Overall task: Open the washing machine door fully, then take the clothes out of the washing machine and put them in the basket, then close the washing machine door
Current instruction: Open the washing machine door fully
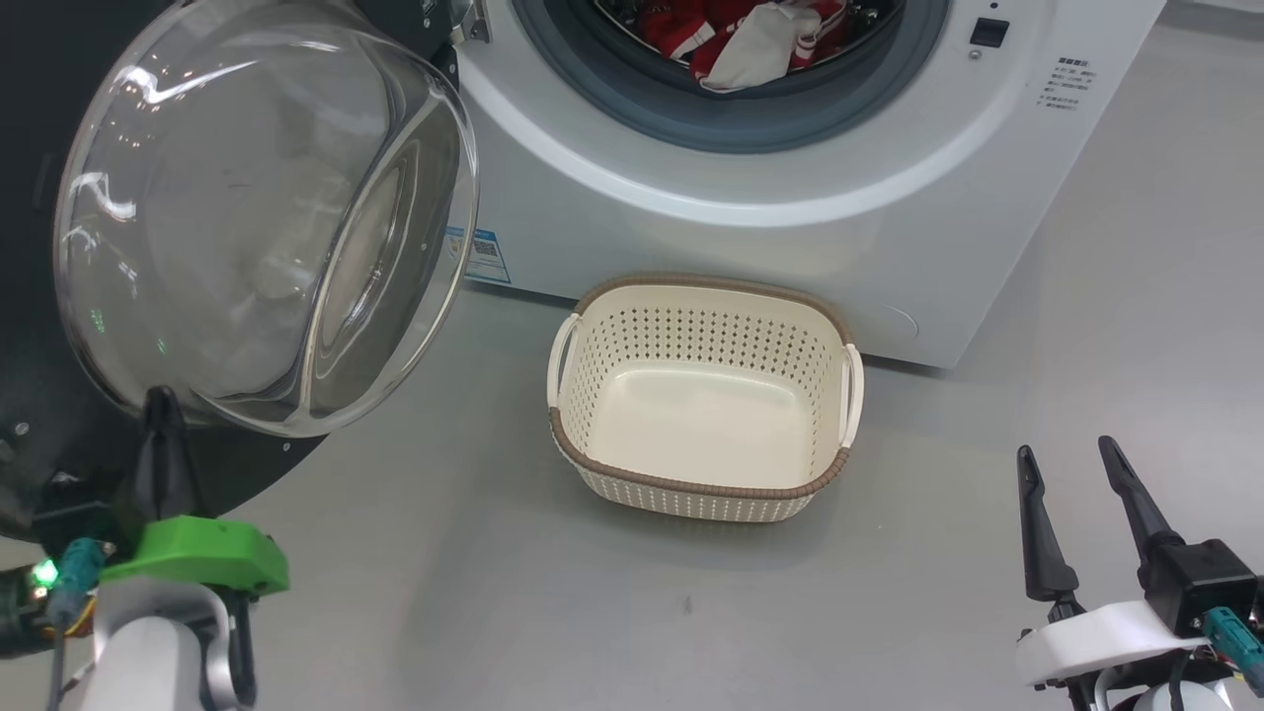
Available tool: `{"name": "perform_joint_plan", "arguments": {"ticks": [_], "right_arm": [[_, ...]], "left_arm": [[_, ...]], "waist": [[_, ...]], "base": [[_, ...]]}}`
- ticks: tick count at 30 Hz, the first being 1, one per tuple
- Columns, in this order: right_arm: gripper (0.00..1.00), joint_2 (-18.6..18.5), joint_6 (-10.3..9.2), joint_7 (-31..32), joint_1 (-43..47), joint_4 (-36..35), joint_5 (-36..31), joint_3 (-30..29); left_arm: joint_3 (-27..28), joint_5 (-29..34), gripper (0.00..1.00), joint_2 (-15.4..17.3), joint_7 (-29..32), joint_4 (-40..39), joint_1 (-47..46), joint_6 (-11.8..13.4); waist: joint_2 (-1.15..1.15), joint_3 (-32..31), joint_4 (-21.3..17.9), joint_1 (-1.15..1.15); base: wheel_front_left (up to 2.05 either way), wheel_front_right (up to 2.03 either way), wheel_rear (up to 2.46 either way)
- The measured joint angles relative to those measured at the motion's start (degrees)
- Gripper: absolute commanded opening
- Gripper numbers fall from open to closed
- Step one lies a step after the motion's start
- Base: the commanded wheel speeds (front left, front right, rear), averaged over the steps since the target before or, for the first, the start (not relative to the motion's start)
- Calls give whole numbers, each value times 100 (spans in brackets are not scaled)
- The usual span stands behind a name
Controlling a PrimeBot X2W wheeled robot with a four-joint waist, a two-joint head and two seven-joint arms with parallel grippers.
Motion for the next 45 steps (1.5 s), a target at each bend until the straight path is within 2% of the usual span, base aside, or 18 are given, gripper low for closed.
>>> {"name": "perform_joint_plan", "arguments": {"ticks": [5, 15, 27, 28, 29, 30, 34, 35, 36, 37, 38, 45], "right_arm": [[100, 81, 43, 0, 1, 11, -1, 78], [100, 120, 49, 0, 2, 7, -42, 185], [100, 258, 99, 0, 6, 8, -75, 389], [100, 261, 99, 0, 6, 8, -75, 401], [100, 260, 99, 0, 6, 8, -76, 405], [100, 260, 99, 0, 6, 7, -77, 414], [100, 261, 98, 0, 13, 5, -81, 419], [100, 264, 98, 0, 15, 4, -81, 414], [100, 267, 92, 0, 17, 1, -81, 408], [100, 269, 92, 0, 22, 0, -81, 399], [100, 270, 92, 0, 34, -1, -80, 386], [100, 277, 38, 0, 137, -27, -79, 311]], "left_arm": [[-382, 152, 0, -180, 0, -263, 325, -89], [-831, 313, 0, -258, 0, -657, 827, -298], [-1163, 313, 2, -270, 1, -869, 1305, -361], [-1174, 313, 18, -269, 0, -873, 1305, -360], [-1183, 312, 27, -271, 0, -878, 1307, -360], [-1189, 312, 27, -271, 0, -877, 1317, -360], [-1203, 312, 48, -272, 0, -879, 1414, -354], [-1215, 312, 50, -272, 1, -881, 1440, -354], [-1228, 312, 64, -272, 1, -881, 1456, -353], [-1246, 313, 92, -272, 0, -882, 1465, -352], [-1260, 313, 100, -272, 0, -894, 1475, -350], [-1311, 398, 100, -274, 1, -985, 1519, -294]], "waist": [[0, -101, -108, 0], [0, -251, -350, 0], [0, -390, -794, 0], [0, -398, -842, 0], [0, -406, -888, 0], [0, -415, -936, 0], [0, -454, -1116, 0], [0, -465, -1157, 0], [0, -477, -1199, 0], [0, -487, -1237, 0], [0, -498, -1275, 0], [0, -540, -1483, 0]], "base": [[0, 0, 0], [0, 0, 0], [0, 0, 0], [0, 0, 0], [0, 0, 0], [0, 0, 0], [0, 0, 0], [0, 0, 0], [0, 0, 0], [0, 0, 0], [0, 0, 0], [0, 0, 0]]}}
